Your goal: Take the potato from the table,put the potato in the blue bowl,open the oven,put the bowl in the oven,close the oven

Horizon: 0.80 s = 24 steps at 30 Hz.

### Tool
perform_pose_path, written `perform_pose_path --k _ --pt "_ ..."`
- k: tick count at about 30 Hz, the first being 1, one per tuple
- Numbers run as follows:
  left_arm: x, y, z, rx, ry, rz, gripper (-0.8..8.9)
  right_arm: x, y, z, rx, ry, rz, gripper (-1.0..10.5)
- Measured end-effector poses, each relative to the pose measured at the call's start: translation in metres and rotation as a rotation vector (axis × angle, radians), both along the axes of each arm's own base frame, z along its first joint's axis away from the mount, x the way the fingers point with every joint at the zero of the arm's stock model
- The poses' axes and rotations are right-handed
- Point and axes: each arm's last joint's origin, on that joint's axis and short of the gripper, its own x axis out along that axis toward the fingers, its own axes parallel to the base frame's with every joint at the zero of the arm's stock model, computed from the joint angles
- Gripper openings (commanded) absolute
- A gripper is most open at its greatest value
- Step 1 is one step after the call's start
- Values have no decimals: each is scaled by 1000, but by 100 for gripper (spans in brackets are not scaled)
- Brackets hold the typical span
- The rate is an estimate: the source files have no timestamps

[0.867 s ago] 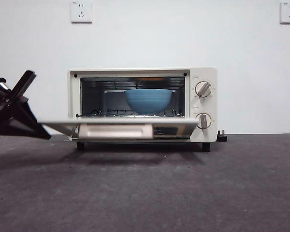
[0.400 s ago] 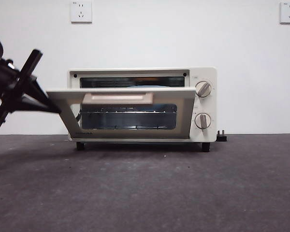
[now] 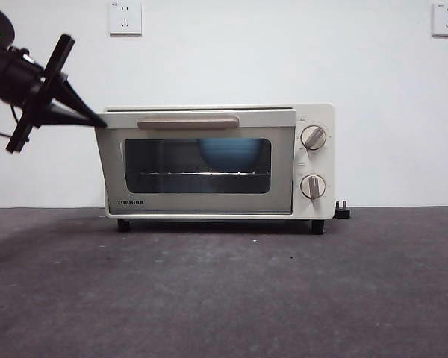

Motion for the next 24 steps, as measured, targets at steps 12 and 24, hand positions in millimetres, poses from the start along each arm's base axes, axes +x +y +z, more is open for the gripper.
perform_pose_path --k 12,24 --pt "9 0 36 -31 -68 -6 -7 5 3 -1 -7 11 0 56" --pt "-71 -16 87 245 -80 -59 -6 5 3 -1 -32 6 11 56"
